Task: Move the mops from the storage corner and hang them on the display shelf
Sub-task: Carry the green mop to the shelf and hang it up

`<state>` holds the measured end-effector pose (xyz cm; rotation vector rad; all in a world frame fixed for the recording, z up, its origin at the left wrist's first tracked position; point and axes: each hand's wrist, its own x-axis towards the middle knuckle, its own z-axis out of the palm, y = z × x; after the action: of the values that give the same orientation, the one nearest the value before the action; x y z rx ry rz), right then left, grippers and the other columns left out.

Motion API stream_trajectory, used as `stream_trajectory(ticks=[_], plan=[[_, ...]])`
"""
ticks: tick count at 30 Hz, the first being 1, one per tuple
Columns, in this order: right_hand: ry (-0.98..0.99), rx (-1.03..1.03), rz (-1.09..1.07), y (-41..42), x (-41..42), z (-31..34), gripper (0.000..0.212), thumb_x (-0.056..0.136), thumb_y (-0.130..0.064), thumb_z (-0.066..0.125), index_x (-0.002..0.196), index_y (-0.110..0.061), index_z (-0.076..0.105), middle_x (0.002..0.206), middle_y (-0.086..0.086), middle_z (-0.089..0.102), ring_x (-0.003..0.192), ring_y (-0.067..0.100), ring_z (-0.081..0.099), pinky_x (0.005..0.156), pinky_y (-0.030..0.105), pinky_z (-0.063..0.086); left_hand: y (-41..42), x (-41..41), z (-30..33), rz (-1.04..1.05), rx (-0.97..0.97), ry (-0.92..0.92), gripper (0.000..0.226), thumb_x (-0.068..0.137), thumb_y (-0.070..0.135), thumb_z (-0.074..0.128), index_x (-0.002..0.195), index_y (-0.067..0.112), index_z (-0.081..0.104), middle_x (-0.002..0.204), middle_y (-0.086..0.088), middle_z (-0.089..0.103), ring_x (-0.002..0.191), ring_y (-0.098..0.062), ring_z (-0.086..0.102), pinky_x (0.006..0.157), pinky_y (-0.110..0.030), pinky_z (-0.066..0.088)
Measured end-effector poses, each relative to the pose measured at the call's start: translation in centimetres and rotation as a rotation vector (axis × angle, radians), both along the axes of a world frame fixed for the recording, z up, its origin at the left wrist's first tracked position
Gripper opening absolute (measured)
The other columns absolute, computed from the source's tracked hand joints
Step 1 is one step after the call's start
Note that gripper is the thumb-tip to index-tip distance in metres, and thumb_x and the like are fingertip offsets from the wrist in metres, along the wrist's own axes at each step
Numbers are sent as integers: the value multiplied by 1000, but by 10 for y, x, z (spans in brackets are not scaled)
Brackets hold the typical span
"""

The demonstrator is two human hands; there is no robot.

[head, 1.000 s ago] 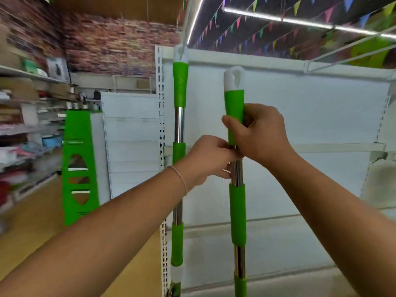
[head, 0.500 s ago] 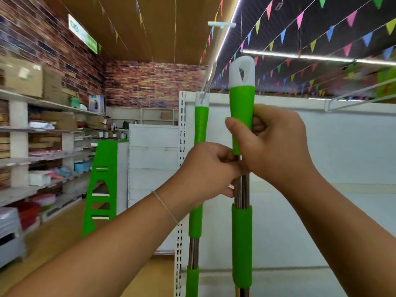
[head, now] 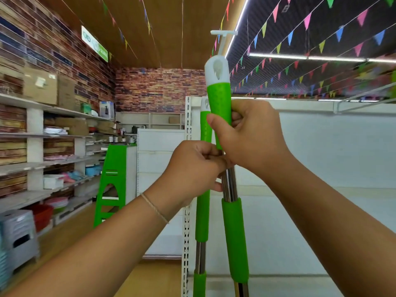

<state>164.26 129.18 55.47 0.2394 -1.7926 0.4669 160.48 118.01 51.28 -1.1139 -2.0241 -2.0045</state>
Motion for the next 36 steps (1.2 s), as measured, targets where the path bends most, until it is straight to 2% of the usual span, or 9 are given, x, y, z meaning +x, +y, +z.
stream_trajectory(ticks=[5, 12, 15, 18, 20, 23, 25, 30, 36], plan=[[-90, -59, -18, 12, -22, 0, 35, 88, -38, 69, 72, -7, 66, 58, 8, 60, 57, 25, 56, 55, 32, 42, 15, -18, 1, 16, -17, -31, 7, 88, -5, 63, 89, -11, 67, 78, -16, 63, 59, -21, 62, 53, -36, 61], [-235, -136, -17, 27, -72, -4, 33, 90, -36, 68, 79, -5, 67, 59, 3, 54, 61, 22, 54, 55, 28, 36, 32, -63, -8, 61, -29, -98, 17, 89, 1, 66, 99, -14, 66, 70, -10, 64, 52, -15, 62, 53, -35, 61], [-268, -142, -38, 31, -91, -2, 33, 89, -37, 69, 79, -6, 65, 60, 3, 52, 62, 22, 52, 53, 28, 33, 38, -79, -9, 102, -28, -103, 18, 90, 5, 68, 102, -8, 68, 80, -13, 66, 60, -19, 64, 56, -37, 61], [-287, -142, -56, 35, -106, -2, 32, 90, -37, 68, 72, -13, 56, 60, 0, 50, 60, 19, 49, 48, 24, 29, 43, -93, -11, 198, -72, -39, 16, 88, 12, 70, 90, -4, 70, 80, -19, 69, 66, -28, 69, 65, -45, 63], [-287, -141, -68, 36, -112, -3, 32, 90, -37, 66, 72, -14, 54, 60, -2, 48, 61, 19, 48, 47, 21, 27, 45, -98, -11, 326, -162, 121, 27, 86, 16, 67, 73, -7, 65, 73, -23, 69, 66, -33, 71, 67, -46, 62], [-285, -140, -70, 36, -116, -4, 31, 91, -37, 65, 77, -11, 58, 65, 2, 53, 67, 23, 52, 51, 27, 32, 48, -97, -7, 493, -345, 346, 35, 86, 17, 56, 53, 6, 52, 55, -13, 61, 58, -27, 66, 66, -36, 58], [-287, -139, -68, 38, -116, -6, 33, 91, -38, 65, 81, -7, 63, 72, 8, 61, 72, 26, 57, 60, 30, 38, 49, -97, -7, 528, -405, 412, 37, 89, 18, 53, 52, 14, 49, 51, -5, 56, 52, -20, 60, 63, -32, 55], [-365, -203, -44, 42, -126, -3, 35, 91, -40, 66, 95, -6, 70, 82, 10, 65, 81, 26, 63, 67, 27, 42, 56, -111, -14, 506, -424, 376, 34, 97, 27, 50, 72, 6, 61, 64, -11, 64, 57, -22, 63, 62, -37, 57], [-397, -257, -7, 42, -129, -5, 33, 92, -40, 65, 102, -9, 70, 84, 6, 63, 84, 24, 60, 73, 32, 47, 58, -112, -26, 553, -476, 394, 37, 101, 37, 46, 72, 15, 54, 62, 3, 52, 56, -5, 48, 51, -21, 35]])
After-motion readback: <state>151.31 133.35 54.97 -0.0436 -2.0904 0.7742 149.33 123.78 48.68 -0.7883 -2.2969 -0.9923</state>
